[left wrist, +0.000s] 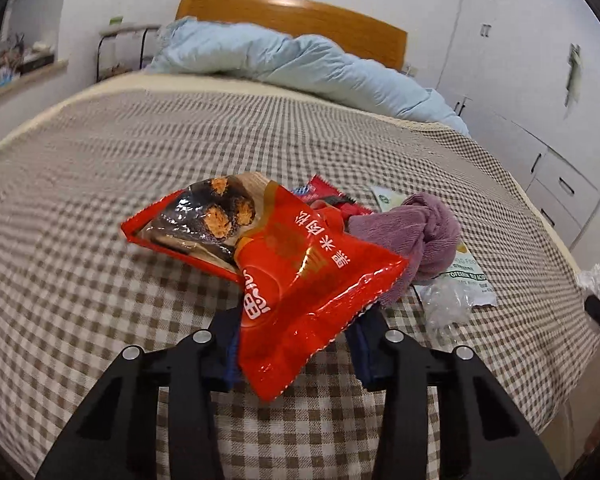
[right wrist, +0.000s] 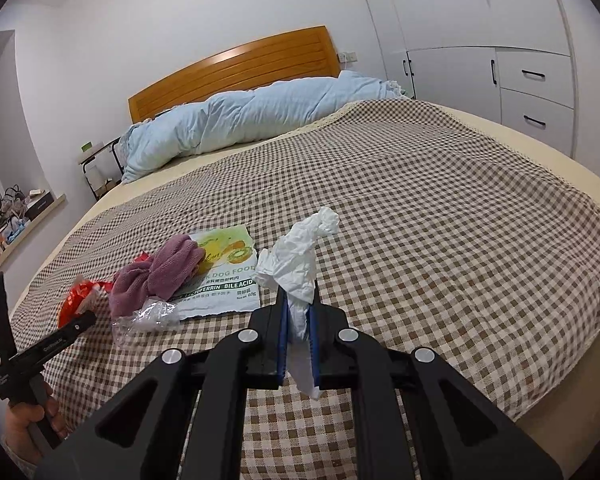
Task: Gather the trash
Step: 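Grasp the red snack bag with the left gripper while right lifts the tissue, then carry the red snack bag and white tissue toward the floor bin with both grippers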
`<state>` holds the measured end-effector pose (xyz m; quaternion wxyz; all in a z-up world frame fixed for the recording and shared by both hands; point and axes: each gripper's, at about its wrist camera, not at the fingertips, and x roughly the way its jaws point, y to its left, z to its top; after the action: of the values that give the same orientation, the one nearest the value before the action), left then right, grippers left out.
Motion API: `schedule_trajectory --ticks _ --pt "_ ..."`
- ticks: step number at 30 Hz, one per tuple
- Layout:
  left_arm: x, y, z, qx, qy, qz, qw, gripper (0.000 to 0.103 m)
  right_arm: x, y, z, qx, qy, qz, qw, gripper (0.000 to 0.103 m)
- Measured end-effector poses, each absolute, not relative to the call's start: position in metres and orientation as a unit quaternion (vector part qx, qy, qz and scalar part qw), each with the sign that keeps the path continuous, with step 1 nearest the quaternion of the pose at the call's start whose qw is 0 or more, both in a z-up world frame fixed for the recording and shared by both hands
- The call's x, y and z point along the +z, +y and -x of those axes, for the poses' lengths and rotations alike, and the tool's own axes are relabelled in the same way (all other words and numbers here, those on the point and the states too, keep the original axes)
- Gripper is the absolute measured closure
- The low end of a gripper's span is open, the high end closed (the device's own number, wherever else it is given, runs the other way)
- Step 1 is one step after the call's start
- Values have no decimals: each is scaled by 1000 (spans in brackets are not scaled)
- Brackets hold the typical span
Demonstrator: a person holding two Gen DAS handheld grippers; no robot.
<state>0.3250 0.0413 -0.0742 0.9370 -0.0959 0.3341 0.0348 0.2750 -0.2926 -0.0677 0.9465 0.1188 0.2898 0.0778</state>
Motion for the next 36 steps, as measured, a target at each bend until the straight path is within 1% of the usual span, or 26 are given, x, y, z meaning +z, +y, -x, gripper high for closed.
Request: schedule_trajectory --ticks 4,10,26,36 --pt "-62 33 -315 29 310 60 948 66 -68 -290 -275 81 289 -117 947 94" --pt "-49 23 -305 22 285 34 958 66 -69 -283 -274 86 287 -110 948 94" --pt "-28 24 -282 10 255 37 966 66 -70 -269 -273 95 285 -84 950 94" --pt "-16 19 -250 -7 243 41 969 66 -48 -263 -251 107 260 -60 958 94"
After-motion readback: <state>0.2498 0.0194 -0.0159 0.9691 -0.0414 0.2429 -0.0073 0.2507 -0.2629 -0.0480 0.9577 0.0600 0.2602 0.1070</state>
